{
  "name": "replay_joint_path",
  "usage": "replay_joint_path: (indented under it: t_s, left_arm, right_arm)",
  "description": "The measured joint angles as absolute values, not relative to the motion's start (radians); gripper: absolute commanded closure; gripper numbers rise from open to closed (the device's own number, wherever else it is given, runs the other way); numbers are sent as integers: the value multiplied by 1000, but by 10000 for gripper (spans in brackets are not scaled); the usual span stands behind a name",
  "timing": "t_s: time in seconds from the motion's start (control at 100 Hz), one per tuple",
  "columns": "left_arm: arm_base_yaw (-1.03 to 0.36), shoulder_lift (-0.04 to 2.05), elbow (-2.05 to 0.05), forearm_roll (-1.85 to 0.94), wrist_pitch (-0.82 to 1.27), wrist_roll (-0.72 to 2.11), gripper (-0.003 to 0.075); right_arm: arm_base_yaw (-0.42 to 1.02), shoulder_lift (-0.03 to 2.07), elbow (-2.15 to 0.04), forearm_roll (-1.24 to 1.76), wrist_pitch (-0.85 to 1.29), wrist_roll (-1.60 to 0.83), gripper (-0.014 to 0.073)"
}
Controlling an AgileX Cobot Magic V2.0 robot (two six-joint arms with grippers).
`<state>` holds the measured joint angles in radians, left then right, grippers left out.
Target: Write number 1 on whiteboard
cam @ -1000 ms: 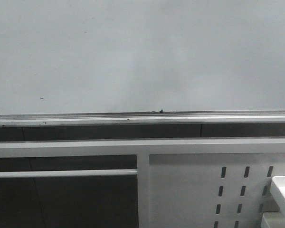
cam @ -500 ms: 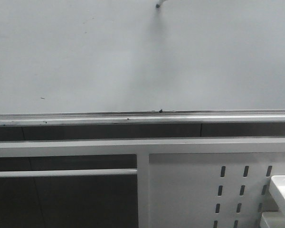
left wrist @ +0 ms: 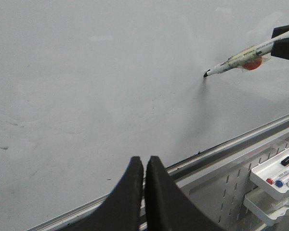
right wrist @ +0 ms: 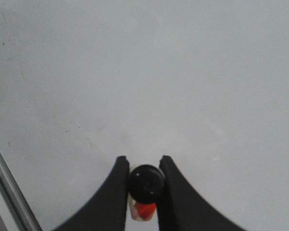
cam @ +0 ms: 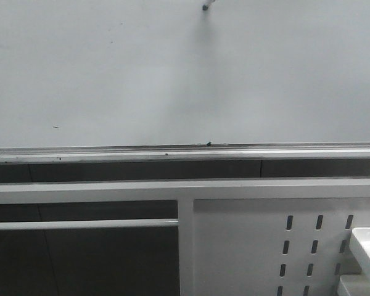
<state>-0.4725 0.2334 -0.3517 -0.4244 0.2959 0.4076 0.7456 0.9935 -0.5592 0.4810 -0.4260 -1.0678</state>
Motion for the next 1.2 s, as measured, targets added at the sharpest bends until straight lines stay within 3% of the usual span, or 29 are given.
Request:
replay_joint_path:
  t_s: [0.6, 0.96, 1.11, 1.2]
  left_arm:
    - [-473, 233, -352, -424, 294, 408, 740]
    - [-473, 233, -352, -424, 294, 408, 740]
    - [-473, 233, -352, -424, 294, 407, 733]
    - [-473, 233, -352, -424, 302, 407, 654]
  right_arm:
    - [742, 1240, -559, 620, -336, -1076, 663]
    - [776, 1219, -568, 641, -316, -1083, 671]
    - [889, 1092, -670, 650, -100, -1087, 671]
    - [948, 1031, -746, 650, 44, -1088, 671]
